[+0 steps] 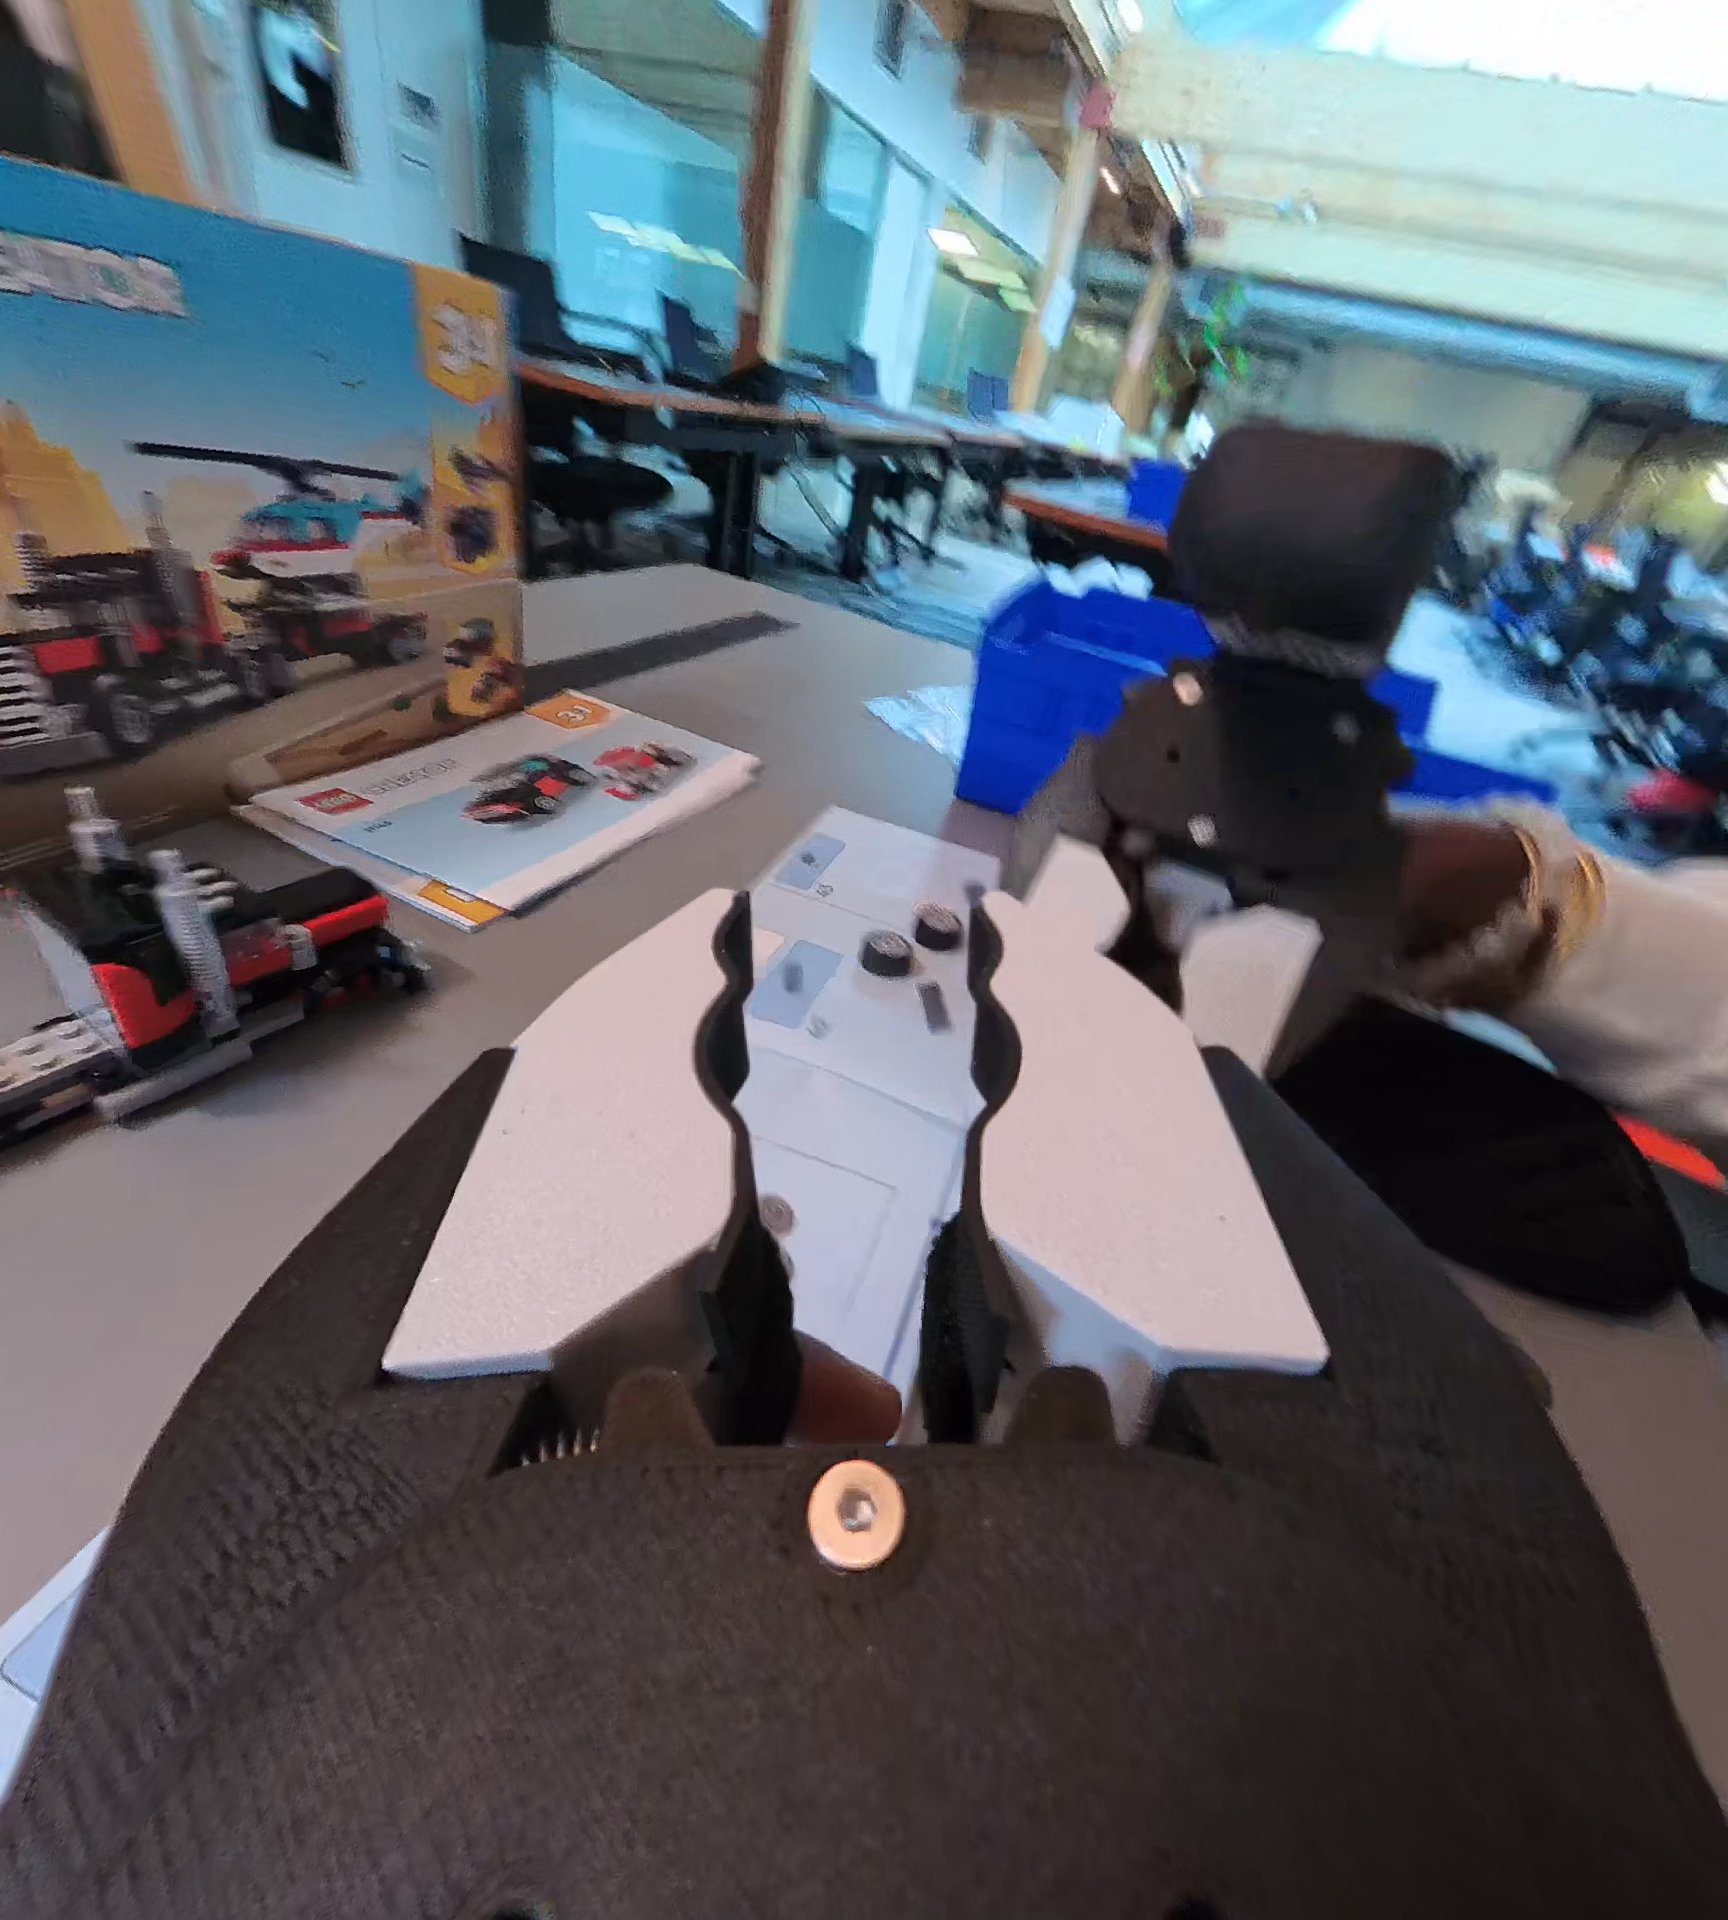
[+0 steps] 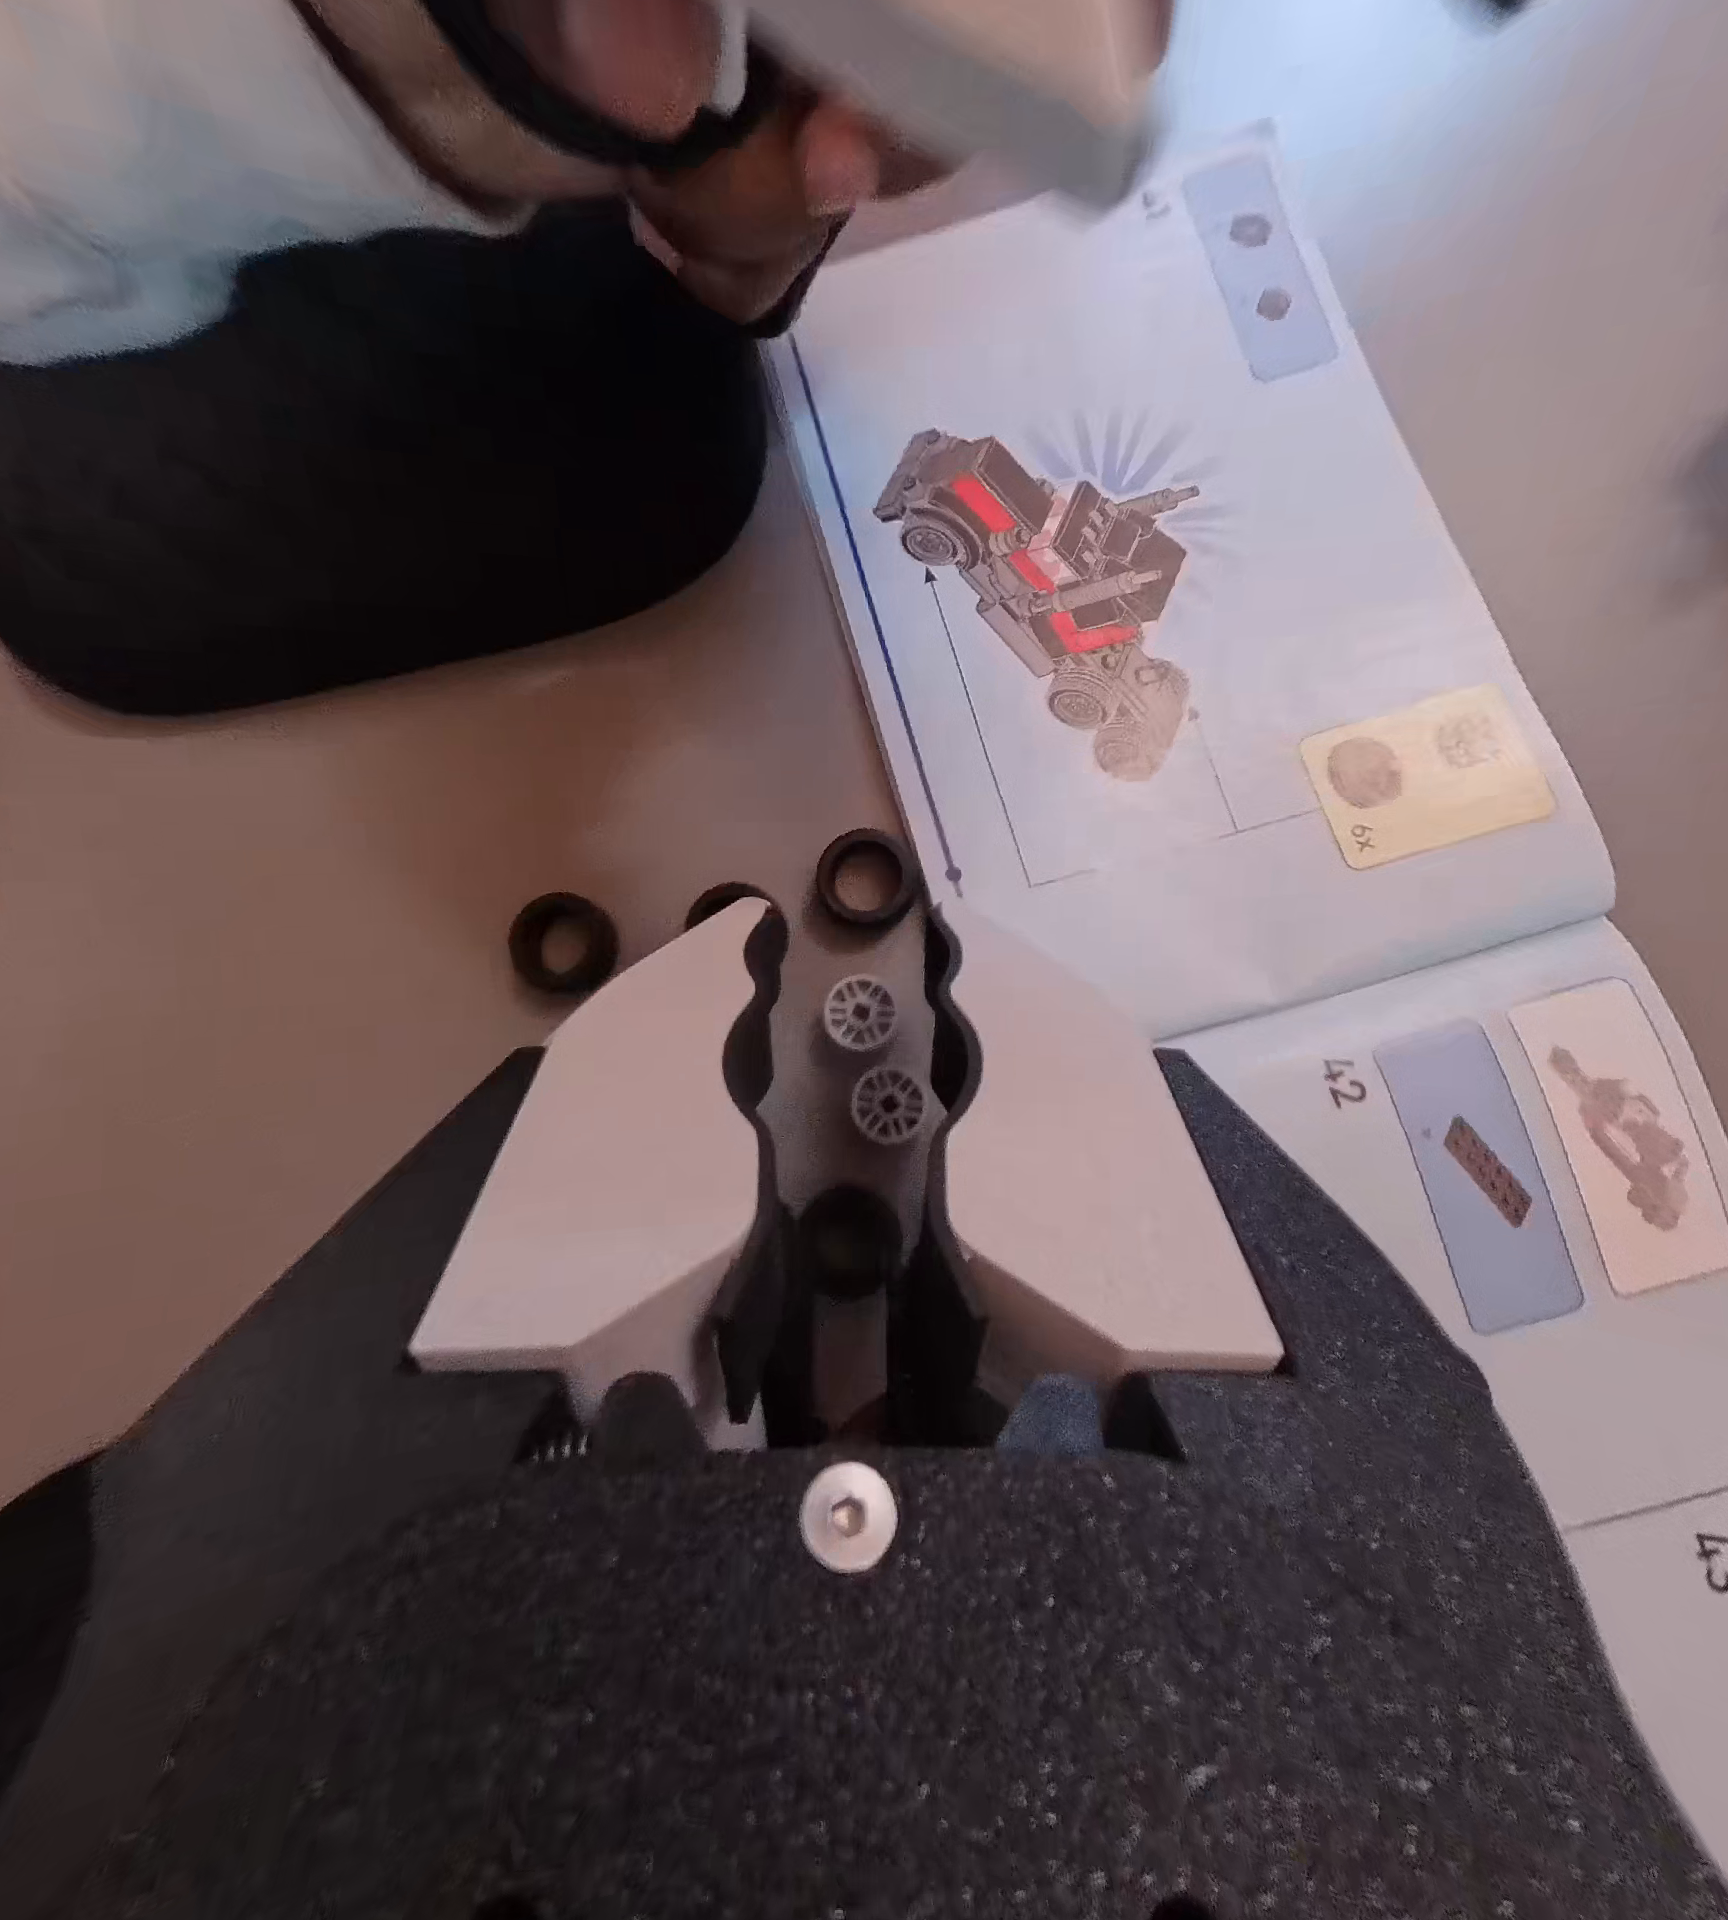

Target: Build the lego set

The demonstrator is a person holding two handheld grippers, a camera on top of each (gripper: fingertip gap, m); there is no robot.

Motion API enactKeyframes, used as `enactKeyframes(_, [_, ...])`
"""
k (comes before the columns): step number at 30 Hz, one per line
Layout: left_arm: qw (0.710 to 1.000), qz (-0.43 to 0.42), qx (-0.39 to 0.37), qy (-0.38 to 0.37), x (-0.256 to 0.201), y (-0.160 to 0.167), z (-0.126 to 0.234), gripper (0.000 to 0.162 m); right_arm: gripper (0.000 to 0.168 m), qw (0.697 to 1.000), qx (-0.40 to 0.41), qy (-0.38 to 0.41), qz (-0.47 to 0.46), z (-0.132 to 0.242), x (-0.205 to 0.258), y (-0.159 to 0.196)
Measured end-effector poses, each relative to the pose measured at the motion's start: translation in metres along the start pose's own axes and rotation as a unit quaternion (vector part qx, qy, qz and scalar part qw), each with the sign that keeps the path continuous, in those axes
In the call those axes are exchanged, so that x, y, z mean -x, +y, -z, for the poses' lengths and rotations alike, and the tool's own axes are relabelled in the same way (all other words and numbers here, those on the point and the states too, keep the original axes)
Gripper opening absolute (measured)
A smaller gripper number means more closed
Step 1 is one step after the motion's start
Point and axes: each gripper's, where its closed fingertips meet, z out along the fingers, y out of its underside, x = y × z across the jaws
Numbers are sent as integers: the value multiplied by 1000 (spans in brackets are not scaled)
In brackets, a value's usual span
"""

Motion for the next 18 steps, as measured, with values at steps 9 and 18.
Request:
enactKeyframes(9, [956, -113, 267, 51, -34, 77, 11, 39, 15, 997, 61, 10, 37, -6, -4, 26])
enactKeyframes(18, [963, -71, 253, 66, -32, 75, 13, 8, 15, 998, 29, 1, 52, -13, -3, -1])
